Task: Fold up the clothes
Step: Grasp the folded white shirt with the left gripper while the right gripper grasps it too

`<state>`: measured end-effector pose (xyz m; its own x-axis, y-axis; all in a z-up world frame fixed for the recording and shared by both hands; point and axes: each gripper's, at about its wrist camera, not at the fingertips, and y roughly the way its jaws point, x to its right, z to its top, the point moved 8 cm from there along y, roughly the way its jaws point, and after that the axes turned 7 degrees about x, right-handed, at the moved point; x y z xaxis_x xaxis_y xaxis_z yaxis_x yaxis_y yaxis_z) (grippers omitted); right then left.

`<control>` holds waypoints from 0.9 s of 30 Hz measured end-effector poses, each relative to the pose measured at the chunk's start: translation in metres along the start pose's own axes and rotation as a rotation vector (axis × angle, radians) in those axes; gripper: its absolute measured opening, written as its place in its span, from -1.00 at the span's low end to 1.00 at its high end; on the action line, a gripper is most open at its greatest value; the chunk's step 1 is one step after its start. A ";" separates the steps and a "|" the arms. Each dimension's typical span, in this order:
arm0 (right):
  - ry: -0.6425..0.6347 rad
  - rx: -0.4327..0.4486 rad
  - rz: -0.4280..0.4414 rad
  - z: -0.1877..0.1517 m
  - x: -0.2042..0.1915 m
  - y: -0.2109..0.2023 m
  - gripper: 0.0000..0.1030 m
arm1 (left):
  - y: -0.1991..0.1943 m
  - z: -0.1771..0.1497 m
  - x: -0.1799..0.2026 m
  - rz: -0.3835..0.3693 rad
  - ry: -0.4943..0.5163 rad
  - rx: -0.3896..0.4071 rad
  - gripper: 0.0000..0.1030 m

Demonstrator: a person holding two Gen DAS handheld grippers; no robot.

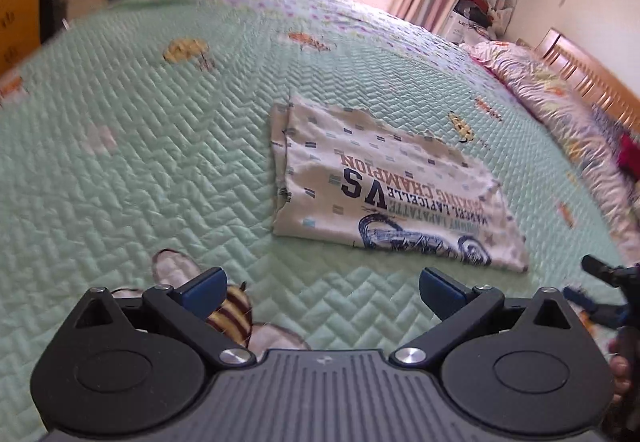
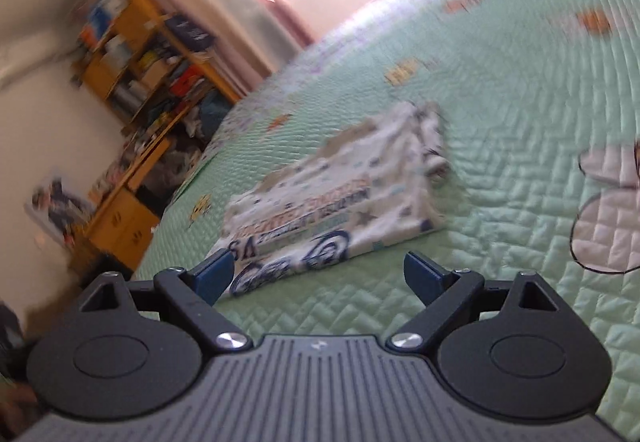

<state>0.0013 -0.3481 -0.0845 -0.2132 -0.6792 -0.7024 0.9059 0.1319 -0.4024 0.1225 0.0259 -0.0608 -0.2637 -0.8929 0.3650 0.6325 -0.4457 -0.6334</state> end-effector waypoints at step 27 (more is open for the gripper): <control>0.349 -0.381 0.259 0.084 0.064 0.186 0.80 | 0.251 0.082 -0.022 -0.550 -0.415 -0.331 0.98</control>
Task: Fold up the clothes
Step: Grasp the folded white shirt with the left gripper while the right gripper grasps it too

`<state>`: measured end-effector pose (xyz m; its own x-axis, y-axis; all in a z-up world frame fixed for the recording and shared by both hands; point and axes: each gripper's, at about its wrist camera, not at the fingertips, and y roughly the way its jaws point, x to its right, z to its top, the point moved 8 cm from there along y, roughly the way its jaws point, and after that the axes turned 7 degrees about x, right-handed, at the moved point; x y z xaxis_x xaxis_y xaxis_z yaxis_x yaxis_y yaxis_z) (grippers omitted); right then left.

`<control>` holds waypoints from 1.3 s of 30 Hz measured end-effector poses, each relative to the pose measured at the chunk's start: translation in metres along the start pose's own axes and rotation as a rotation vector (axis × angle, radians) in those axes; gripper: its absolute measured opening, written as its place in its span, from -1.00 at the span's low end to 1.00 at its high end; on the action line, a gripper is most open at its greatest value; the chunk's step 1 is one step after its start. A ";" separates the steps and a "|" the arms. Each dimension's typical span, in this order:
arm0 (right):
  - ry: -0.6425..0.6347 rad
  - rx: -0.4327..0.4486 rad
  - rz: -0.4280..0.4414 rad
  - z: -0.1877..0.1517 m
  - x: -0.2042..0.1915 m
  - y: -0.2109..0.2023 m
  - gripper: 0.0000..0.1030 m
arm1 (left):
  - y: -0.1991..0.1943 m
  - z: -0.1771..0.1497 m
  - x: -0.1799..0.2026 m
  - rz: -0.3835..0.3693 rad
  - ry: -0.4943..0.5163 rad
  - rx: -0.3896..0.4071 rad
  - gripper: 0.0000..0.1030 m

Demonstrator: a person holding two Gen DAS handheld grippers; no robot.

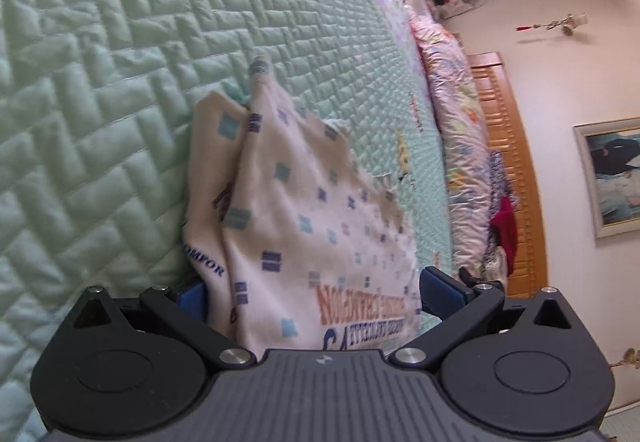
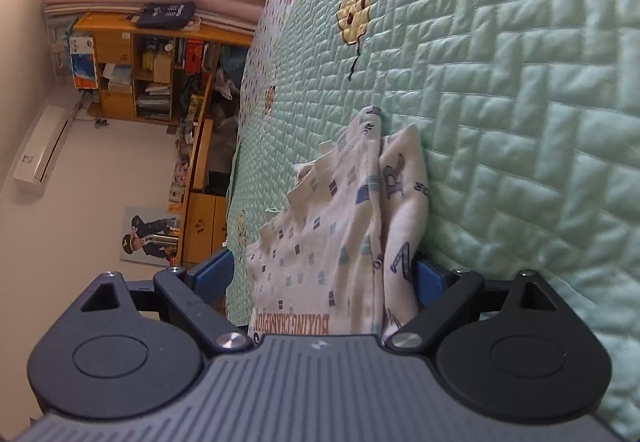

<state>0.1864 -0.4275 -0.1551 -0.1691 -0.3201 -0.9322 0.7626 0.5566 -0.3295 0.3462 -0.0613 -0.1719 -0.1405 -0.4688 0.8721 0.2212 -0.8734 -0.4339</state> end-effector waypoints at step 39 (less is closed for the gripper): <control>-0.274 0.469 -0.101 -0.087 -0.101 -0.242 -0.74 | 0.048 -0.165 0.274 -0.024 0.410 -0.034 -0.80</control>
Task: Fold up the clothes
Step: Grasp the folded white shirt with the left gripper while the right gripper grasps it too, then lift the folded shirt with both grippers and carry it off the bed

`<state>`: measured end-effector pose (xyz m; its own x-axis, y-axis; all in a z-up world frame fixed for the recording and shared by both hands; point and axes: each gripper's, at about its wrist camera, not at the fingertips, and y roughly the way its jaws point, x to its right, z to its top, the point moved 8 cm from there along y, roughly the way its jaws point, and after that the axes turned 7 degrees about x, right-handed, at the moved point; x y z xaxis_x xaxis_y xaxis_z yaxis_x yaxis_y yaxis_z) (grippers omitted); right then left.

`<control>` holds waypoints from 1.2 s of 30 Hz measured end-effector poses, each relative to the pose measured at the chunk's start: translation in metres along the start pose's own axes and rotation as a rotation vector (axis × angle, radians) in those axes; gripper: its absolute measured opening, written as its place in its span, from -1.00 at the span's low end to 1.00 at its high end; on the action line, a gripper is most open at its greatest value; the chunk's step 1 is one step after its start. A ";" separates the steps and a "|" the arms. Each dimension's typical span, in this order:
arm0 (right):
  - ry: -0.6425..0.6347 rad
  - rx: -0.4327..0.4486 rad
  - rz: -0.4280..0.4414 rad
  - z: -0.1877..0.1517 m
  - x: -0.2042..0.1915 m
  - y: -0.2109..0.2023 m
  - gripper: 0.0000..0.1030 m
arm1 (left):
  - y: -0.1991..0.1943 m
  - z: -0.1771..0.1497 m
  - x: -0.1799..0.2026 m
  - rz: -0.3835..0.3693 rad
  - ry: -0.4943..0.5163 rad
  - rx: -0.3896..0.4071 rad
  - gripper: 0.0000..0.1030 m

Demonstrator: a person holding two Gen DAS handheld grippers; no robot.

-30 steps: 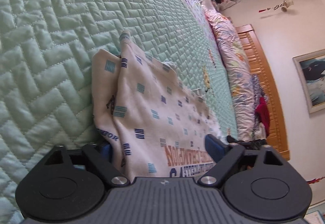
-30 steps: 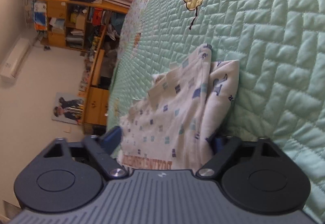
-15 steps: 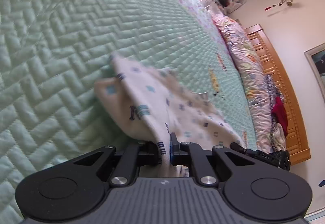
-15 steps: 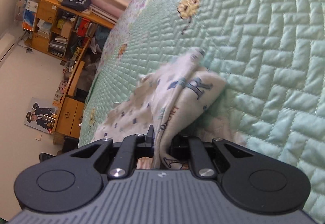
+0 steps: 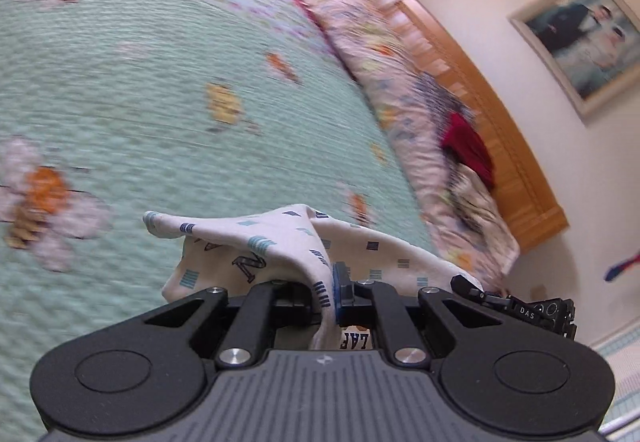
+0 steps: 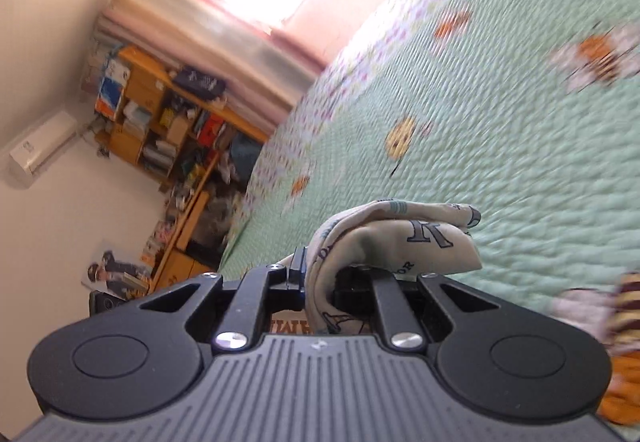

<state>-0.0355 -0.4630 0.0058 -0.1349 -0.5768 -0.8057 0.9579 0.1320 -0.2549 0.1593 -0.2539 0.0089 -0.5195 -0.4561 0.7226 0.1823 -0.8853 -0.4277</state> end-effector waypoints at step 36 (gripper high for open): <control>0.251 0.919 -0.681 -0.055 0.299 -0.590 0.16 | 0.224 -0.282 0.244 -0.067 0.365 -0.338 0.25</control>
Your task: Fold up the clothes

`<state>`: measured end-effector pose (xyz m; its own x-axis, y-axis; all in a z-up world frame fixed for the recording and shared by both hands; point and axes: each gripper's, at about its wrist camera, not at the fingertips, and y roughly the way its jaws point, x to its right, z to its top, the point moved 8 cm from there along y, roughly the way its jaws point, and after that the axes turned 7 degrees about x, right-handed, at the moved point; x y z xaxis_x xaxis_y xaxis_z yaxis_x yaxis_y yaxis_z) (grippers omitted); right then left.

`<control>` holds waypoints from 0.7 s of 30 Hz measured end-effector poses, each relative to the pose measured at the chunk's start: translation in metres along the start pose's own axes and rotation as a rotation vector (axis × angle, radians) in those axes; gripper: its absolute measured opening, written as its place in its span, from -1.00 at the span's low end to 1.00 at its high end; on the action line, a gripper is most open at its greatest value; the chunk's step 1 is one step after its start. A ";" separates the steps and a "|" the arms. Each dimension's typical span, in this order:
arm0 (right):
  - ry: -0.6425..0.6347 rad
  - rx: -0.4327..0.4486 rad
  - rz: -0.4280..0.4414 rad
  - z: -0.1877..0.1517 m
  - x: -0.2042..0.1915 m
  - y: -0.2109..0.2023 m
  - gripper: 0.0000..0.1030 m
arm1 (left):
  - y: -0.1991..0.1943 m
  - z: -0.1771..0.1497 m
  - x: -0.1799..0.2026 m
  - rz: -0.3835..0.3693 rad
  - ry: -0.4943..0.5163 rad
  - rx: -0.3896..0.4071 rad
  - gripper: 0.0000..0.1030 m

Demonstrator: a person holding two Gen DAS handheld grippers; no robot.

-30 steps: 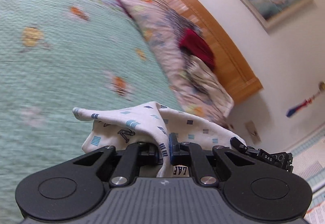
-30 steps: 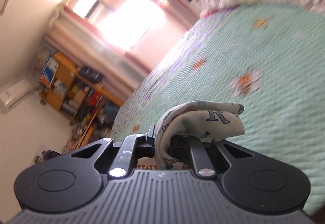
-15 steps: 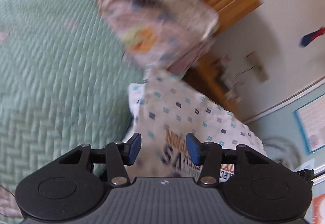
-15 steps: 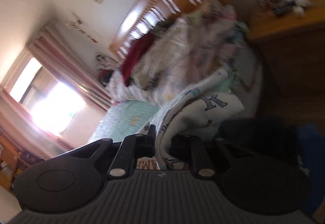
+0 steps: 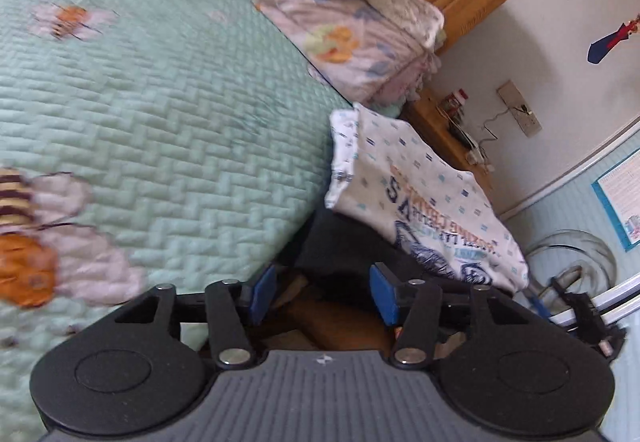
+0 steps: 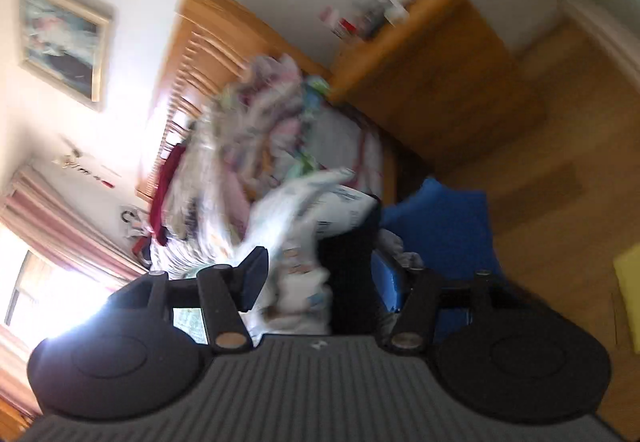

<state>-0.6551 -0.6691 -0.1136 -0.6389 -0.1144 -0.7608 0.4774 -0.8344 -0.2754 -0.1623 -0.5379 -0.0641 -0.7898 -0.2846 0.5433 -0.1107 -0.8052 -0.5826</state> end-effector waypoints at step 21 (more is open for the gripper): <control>-0.653 -0.435 1.006 -0.463 -0.473 -0.097 0.52 | -0.449 -0.127 -0.191 1.163 0.067 0.467 0.99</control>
<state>-0.1204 -0.2847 0.0008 0.0001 -0.9366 -0.3503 0.9999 0.0044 -0.0116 -0.0383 -0.0564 0.0170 -0.3069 -0.9331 -0.1875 0.8842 -0.2066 -0.4190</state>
